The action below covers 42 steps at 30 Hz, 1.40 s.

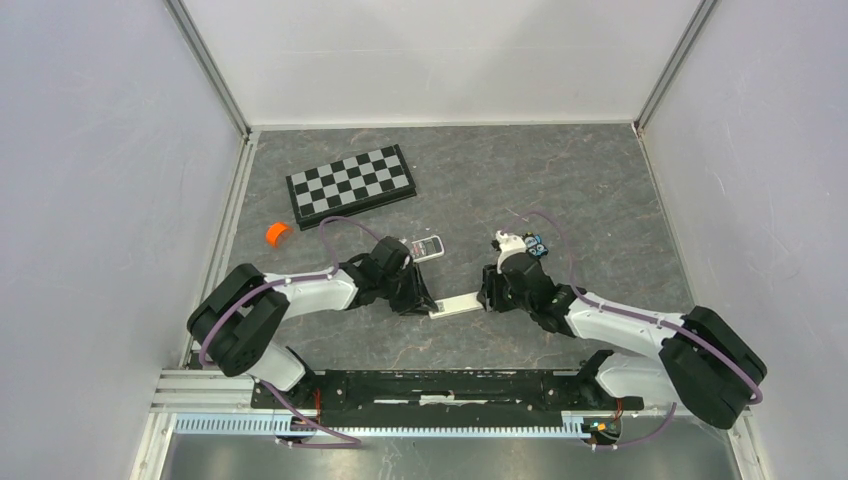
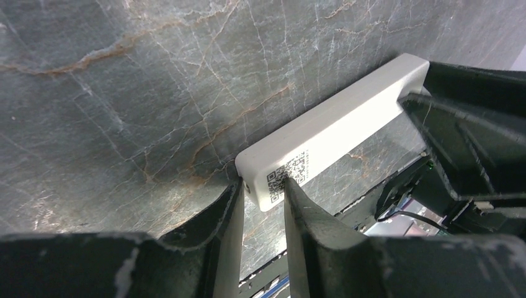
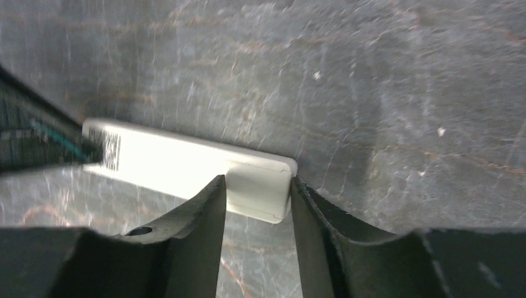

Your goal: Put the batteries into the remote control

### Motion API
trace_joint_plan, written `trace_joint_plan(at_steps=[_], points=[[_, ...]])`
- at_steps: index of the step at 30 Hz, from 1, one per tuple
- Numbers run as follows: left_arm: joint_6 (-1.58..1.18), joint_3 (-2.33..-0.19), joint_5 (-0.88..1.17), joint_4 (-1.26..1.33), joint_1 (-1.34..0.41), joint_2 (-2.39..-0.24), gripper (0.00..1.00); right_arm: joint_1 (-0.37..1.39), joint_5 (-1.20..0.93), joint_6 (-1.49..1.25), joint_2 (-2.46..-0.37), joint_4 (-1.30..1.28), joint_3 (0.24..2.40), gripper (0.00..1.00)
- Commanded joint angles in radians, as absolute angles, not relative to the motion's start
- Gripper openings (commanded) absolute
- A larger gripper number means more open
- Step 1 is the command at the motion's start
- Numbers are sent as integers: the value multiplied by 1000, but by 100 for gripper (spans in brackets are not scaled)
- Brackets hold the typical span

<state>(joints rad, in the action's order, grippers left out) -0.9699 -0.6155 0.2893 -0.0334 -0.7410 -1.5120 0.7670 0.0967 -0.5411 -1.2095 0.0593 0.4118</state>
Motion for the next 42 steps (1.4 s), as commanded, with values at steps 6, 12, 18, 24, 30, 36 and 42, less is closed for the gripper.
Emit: trace_joint_plan(at_steps=[6,12,18,24,30,36,42], points=[[-850,-756,99,-205,-668,-1464,53,697,120,-390,-1062,-107,511,66],[-796,-828,-16,-346,-645,-1363,79,637,190,-296,-976,-117,555,81],[-719,-856,-159,-475,-638,-1129,100,628,413,-190,-820,-142,586,86],[-601,-979,-375,-674,-637,-888,100,629,679,-83,-610,-181,653,90],[-432,-1091,-548,-766,-638,-734,100,629,851,80,-458,-170,682,97],[-372,-1208,-646,-864,-637,-661,100,628,932,176,-396,-150,748,98],[-302,-1256,-707,-879,-637,-549,100,629,921,289,-314,-62,765,98]])
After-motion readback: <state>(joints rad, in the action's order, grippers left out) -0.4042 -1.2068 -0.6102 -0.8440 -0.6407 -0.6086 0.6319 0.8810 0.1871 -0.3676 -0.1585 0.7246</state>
